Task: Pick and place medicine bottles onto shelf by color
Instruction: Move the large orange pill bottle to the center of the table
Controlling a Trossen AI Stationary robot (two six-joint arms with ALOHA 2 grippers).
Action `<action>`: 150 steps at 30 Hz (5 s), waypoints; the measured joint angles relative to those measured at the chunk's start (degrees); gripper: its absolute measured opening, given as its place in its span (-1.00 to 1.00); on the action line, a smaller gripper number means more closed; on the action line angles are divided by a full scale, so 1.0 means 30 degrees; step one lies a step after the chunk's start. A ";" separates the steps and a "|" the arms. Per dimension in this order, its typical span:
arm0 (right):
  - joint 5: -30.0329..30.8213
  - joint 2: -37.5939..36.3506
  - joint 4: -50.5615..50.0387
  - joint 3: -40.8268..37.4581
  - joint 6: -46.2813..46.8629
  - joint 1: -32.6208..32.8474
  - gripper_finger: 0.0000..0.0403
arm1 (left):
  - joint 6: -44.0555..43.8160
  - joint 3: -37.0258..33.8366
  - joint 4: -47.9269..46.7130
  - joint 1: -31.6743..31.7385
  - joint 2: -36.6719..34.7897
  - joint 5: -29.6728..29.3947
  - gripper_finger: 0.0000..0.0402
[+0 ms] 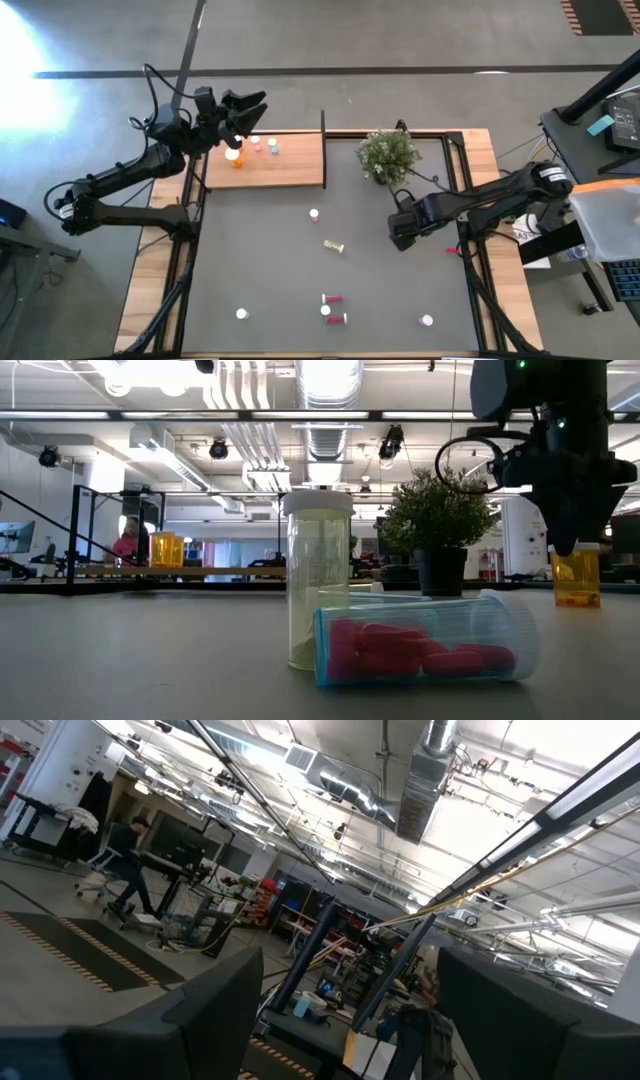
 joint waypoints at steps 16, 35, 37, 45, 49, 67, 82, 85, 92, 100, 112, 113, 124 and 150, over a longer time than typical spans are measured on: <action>-0.0001 0.1196 0.0981 -0.0007 -0.0482 -0.0080 0.01 | 0.0001 0.0000 -0.1050 -0.0007 0.0000 0.0000 0.41; -0.0396 0.4667 0.1379 0.6951 -0.2993 -0.0080 0.09 | -0.0025 0.0000 -0.1173 0.0000 -0.0014 0.0027 0.41; -0.0402 0.5724 0.1311 0.8225 -0.3974 -0.0080 0.09 | -0.0032 0.0000 -0.1173 0.0000 -0.0046 0.0068 0.41; -0.0406 0.8975 0.1014 1.2534 -0.6199 -0.0194 0.10 | -0.1406 0.0000 -0.1173 -0.0015 -0.0313 0.0976 0.41; -0.0395 1.0051 0.0968 1.4011 -0.6509 -0.0570 0.10 | -0.1530 0.0000 -0.1166 -0.0007 -0.0414 0.0976 0.41; -0.0350 1.5780 -0.0747 2.0524 -1.0042 -0.2669 0.10 | -0.1555 0.0000 -0.1173 0.0000 -0.0430 0.1574 0.41; -0.0247 1.7569 -0.2677 2.2615 -1.2749 -0.3882 0.10 | -0.1540 0.0000 -0.1173 0.0000 -0.0408 0.1676 0.41; -0.0206 1.7569 -0.2632 2.2607 -1.3303 -0.4176 0.10 | -0.1540 0.0000 -0.1166 0.0000 -0.0408 0.1676 0.41; 0.0130 1.7605 -0.2391 2.2586 -1.3812 -0.4328 0.10 | -0.1533 0.0000 -0.1173 -0.0015 -0.0393 0.1668 0.41; 0.0303 1.7612 -0.1906 2.2556 -1.4470 -0.4371 0.10 | -0.1533 0.0000 -0.1173 -0.0015 -0.0393 0.1661 0.41; 0.1506 1.7612 -0.1898 2.2542 -1.4348 -0.4371 0.10 | -0.1533 0.0000 -0.1173 0.0000 -0.0372 0.1610 0.41; 0.1532 1.7612 -0.1901 2.2542 -1.4418 -0.4371 0.10 | -0.1533 0.0000 -0.1173 0.0000 -0.0372 0.1604 0.41; 0.1510 1.7612 -0.2022 2.2542 -1.4503 -0.4364 0.10 | -0.1540 0.0000 -0.1173 0.0000 -0.0372 0.1603 0.41; 0.1481 1.7612 -0.1896 2.2542 -1.4479 -0.4371 0.15 | -0.1584 0.0002 -0.1173 -0.0007 -0.0255 0.1676 0.41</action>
